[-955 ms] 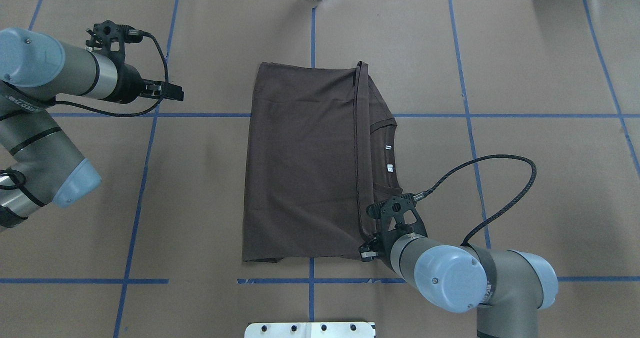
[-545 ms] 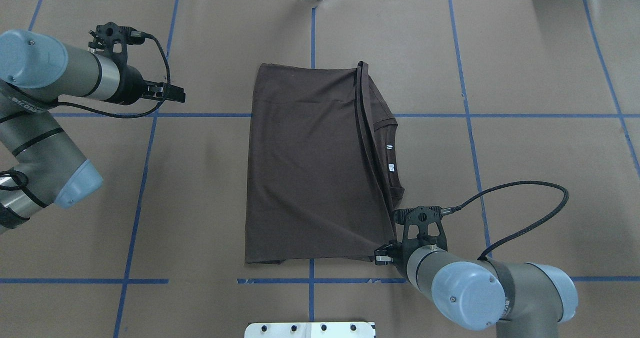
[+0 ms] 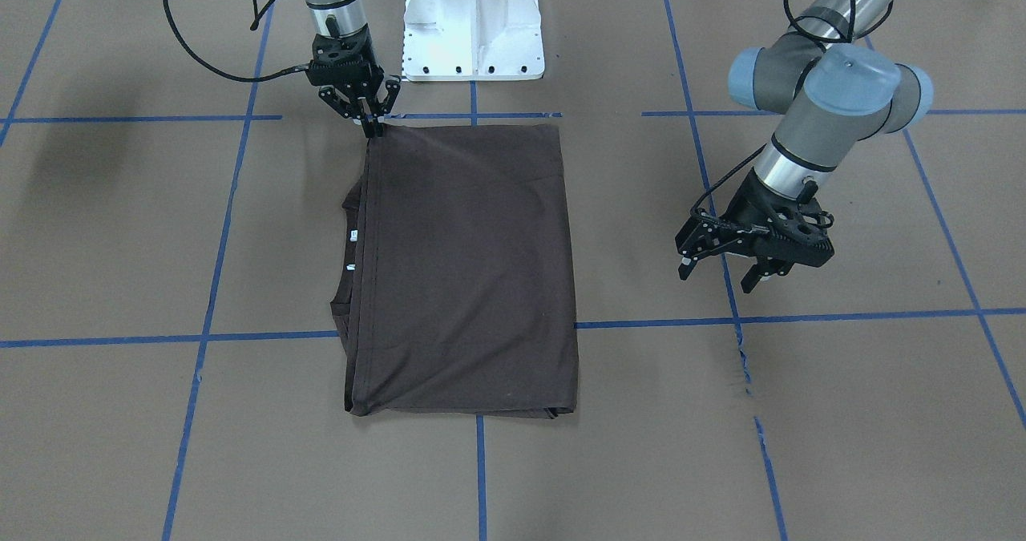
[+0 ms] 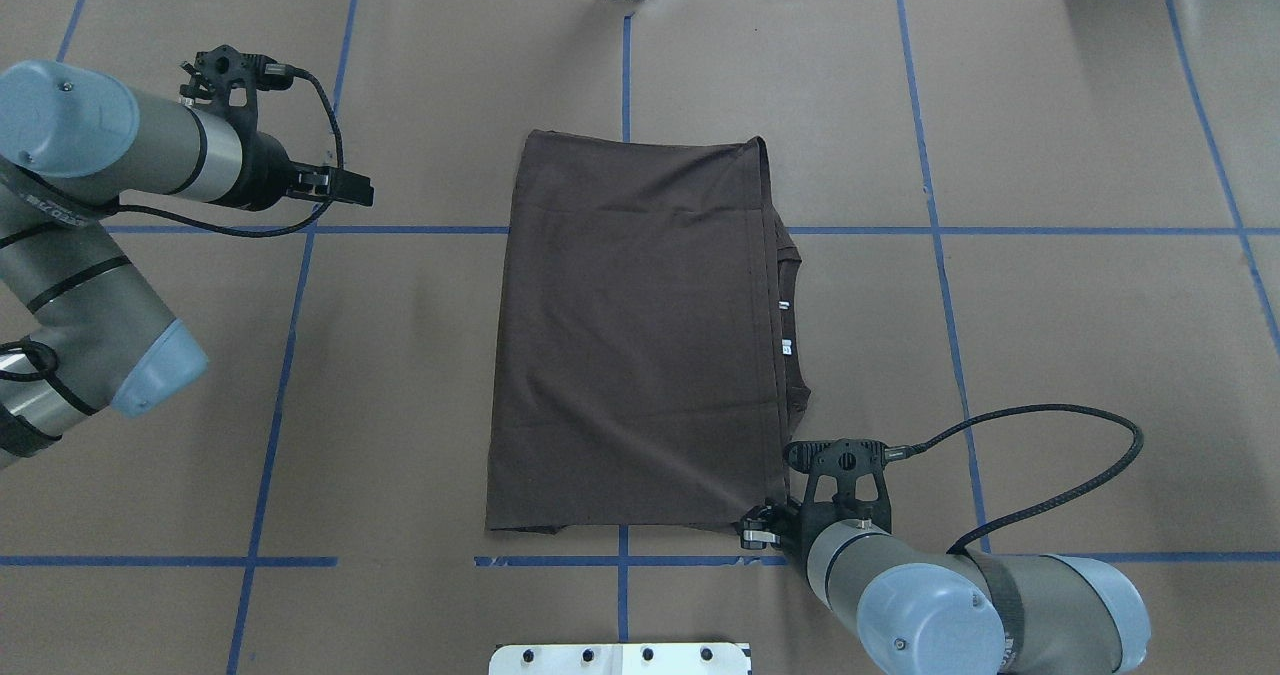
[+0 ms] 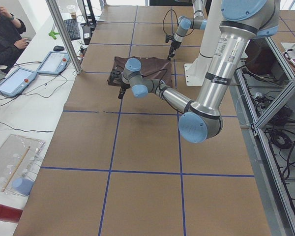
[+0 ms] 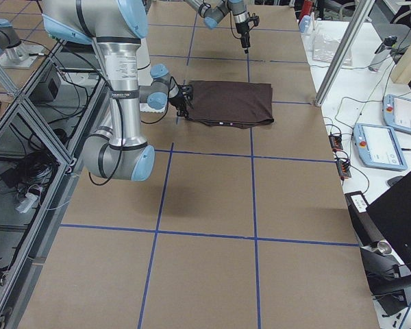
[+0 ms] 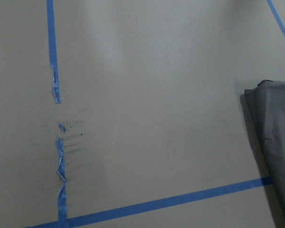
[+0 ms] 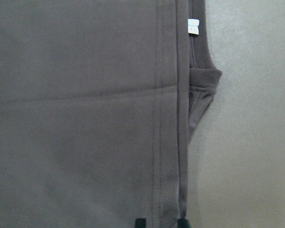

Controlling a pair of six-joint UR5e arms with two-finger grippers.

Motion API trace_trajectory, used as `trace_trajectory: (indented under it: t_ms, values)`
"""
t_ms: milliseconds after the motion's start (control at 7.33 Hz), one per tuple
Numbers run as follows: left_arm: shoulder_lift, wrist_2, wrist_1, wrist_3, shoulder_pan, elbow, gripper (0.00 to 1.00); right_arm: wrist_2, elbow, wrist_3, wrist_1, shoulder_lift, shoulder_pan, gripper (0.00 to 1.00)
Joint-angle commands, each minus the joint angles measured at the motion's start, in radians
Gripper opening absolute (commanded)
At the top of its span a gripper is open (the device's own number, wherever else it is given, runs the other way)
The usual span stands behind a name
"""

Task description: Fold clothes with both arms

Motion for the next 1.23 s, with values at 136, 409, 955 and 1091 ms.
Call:
trace_trajectory:
  t_ms: [136, 409, 955, 1091]
  values:
    - [0.010, 0.008, 0.000, -0.181, 0.094, -0.105, 1.00, 0.035, 0.017, 0.004, 0.288, -0.037, 0.035, 1.00]
    - [0.037, 0.194, 0.002, -0.541, 0.308, -0.211, 0.97, 0.029, 0.011, 0.099, 0.276, -0.040, 0.092, 0.99]
    - [0.063, 0.332, 0.032, -0.818, 0.559, -0.233, 0.65, 0.029, 0.010, 0.181, 0.173, -0.005, 0.132, 1.00]
    - [0.065, 0.361, 0.049, -0.826, 0.582, -0.239, 0.65, 0.029, 0.010, 0.181, 0.172, -0.005, 0.132, 1.00]
